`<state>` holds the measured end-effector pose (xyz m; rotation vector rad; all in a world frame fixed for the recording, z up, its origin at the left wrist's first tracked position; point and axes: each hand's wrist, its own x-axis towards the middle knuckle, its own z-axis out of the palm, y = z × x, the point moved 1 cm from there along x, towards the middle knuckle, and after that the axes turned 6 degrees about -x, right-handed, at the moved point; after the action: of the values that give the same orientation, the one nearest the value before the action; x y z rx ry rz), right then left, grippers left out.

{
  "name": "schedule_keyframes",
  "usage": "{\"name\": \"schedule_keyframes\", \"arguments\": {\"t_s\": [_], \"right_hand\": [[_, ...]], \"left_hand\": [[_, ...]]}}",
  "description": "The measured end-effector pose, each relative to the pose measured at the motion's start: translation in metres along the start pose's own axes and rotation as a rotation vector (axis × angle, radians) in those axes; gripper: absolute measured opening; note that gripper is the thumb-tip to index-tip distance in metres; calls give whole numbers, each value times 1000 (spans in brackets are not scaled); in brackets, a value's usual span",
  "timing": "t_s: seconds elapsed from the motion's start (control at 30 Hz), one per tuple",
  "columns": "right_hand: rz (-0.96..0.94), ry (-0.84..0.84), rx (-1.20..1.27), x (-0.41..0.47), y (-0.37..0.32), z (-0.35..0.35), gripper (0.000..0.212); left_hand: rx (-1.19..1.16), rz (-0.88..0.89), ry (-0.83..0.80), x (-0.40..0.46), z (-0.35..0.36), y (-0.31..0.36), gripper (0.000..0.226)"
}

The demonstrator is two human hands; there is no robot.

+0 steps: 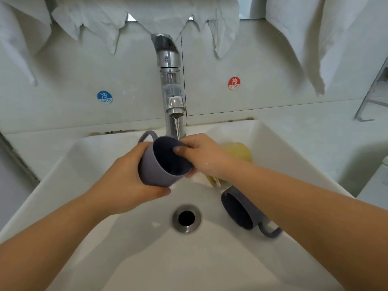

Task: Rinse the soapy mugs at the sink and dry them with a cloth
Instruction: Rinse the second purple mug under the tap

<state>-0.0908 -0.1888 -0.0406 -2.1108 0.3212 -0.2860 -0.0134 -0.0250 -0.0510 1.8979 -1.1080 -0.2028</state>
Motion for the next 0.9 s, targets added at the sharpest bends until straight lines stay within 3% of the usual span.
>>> {"name": "schedule_keyframes", "arguments": {"t_s": [0.2,0.3,0.43,0.53,0.63,0.7,0.8,0.9], "right_hand": [[228,-74,256,-6,2,17,18],[362,-180,492,-13,-1,23,9],[460,-233,608,-16,-3,31,10],[385,-171,363,-12,2,26,7],[193,-32,-60,-8,8,15,33],[104,46,-211,-6,10,10,47],[101,76,-127,-5,6,10,44],[297,-46,196,-9,0,24,12]], "left_hand": [[241,36,162,2,2,-3,71],[281,68,217,5,6,-6,61],[293,71,247,6,6,-7,66],[328,72,229,5,6,-3,65],[296,49,184,3,7,1,66],[251,46,174,3,8,4,66],[242,51,195,3,7,6,65],[330,60,237,5,4,5,60]]}}
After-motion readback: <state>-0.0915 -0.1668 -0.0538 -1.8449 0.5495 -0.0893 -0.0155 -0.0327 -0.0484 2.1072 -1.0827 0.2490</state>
